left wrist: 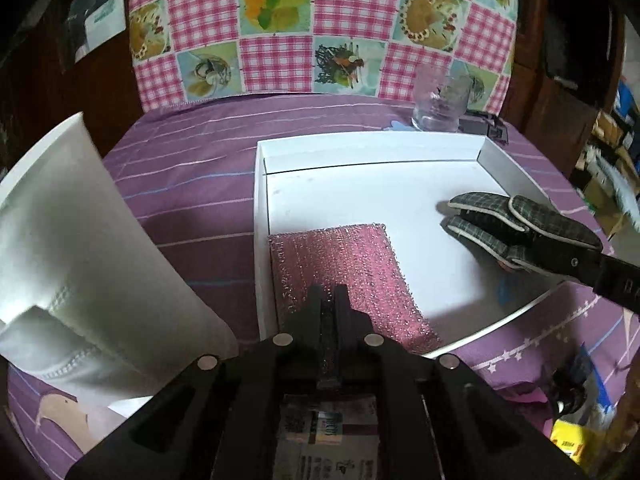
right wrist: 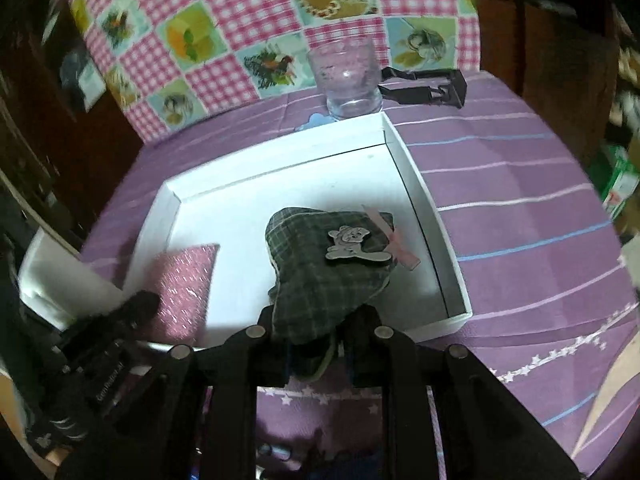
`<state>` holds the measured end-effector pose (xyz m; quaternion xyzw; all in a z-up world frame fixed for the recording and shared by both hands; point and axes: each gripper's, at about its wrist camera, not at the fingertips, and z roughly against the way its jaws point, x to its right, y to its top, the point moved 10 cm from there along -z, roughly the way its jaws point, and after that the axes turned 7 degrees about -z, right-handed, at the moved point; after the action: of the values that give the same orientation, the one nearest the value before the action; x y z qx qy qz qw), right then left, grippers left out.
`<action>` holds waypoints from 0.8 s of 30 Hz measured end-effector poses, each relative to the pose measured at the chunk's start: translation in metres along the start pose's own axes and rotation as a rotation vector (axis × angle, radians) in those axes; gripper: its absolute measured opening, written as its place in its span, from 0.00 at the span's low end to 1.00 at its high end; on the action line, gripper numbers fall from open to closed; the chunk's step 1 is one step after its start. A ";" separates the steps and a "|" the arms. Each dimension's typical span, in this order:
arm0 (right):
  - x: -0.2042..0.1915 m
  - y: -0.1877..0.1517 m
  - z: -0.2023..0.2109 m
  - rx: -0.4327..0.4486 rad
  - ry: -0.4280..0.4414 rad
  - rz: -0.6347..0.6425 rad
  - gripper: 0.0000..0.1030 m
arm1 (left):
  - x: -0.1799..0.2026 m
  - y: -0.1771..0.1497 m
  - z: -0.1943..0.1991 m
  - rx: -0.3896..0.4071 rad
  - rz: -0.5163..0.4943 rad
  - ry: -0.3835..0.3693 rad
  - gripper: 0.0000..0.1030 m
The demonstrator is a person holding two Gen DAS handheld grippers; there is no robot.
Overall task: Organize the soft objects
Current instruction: 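Carry the sponge into the white tray and open the left tool while the right tool carries the mitt, then lower the grey plaid mitt into the white tray and open the right tool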
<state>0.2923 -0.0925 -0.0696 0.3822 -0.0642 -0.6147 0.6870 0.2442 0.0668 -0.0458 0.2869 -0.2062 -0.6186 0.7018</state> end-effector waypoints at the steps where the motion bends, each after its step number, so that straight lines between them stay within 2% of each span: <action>1: 0.003 0.001 0.000 0.004 0.028 -0.033 0.20 | 0.000 0.000 0.001 0.002 0.005 -0.005 0.10; 5: 0.003 0.000 -0.002 -0.015 0.042 -0.060 0.22 | 0.003 0.000 0.004 0.017 0.007 -0.030 0.26; 10: 0.006 0.004 -0.004 0.033 0.009 -0.054 0.22 | 0.008 0.004 0.011 0.056 -0.007 -0.033 0.48; 13: 0.011 0.009 -0.008 0.081 -0.098 0.026 0.22 | 0.008 0.005 0.012 0.062 -0.002 -0.040 0.50; 16: 0.018 0.011 -0.011 0.082 -0.170 0.062 0.23 | 0.007 0.007 0.014 0.068 0.004 -0.040 0.50; 19: 0.024 0.013 -0.009 0.083 -0.194 0.058 0.29 | 0.006 0.009 0.017 0.083 0.008 -0.036 0.51; 24: 0.026 0.012 -0.003 0.077 -0.237 0.068 0.34 | 0.002 0.015 0.027 0.127 0.021 -0.016 0.51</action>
<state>0.3099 -0.1148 -0.0740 0.3306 -0.1814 -0.6290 0.6798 0.2385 0.0618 -0.0157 0.3238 -0.2533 -0.5992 0.6869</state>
